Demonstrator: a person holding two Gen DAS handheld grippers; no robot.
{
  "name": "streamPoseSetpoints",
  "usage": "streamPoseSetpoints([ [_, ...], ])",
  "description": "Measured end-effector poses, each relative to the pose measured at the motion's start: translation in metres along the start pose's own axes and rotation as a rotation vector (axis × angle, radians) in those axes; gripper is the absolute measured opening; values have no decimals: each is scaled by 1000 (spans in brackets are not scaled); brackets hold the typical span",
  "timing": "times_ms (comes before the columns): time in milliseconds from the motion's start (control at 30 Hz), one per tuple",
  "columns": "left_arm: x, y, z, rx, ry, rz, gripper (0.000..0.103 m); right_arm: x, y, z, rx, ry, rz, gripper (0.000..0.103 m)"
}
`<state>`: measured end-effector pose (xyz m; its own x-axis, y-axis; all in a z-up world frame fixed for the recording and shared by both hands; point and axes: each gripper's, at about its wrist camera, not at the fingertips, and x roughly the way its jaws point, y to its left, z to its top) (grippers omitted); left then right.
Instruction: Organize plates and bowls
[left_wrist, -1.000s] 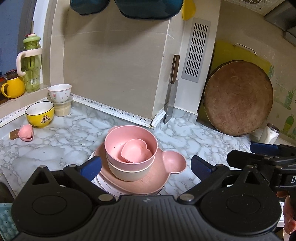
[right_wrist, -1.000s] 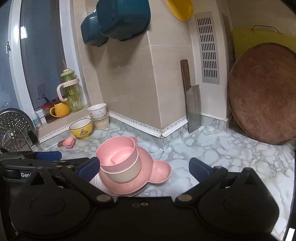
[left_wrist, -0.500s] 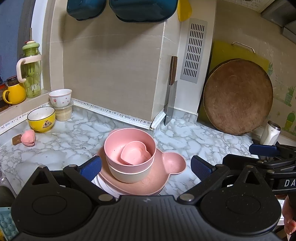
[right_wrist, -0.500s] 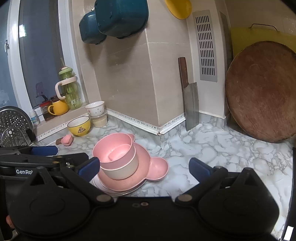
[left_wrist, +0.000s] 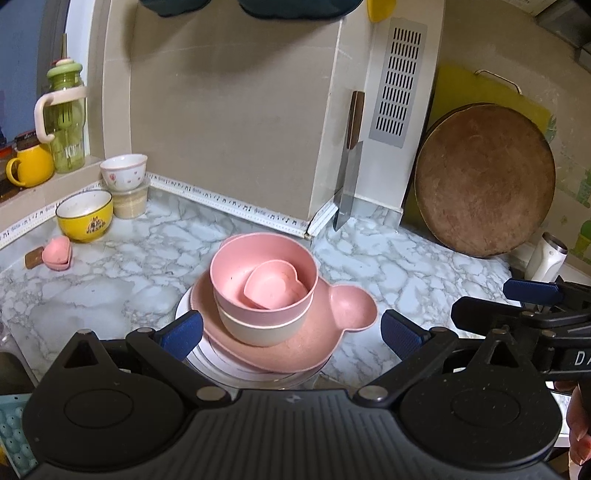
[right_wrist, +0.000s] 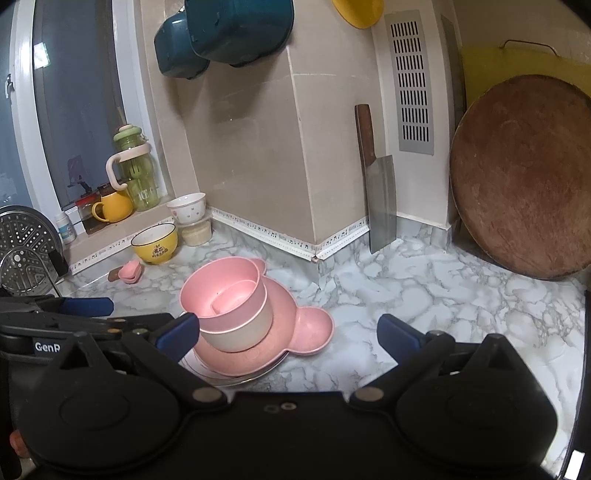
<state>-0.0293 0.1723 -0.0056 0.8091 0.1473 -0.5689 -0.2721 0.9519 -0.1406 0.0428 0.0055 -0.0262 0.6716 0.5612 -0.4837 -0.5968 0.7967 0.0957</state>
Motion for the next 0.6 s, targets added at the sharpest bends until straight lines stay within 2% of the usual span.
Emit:
streamPoseSetpoints([
  [600, 7, 4, 4, -5, 21, 4, 103, 7, 2, 2, -12, 15, 3, 103],
])
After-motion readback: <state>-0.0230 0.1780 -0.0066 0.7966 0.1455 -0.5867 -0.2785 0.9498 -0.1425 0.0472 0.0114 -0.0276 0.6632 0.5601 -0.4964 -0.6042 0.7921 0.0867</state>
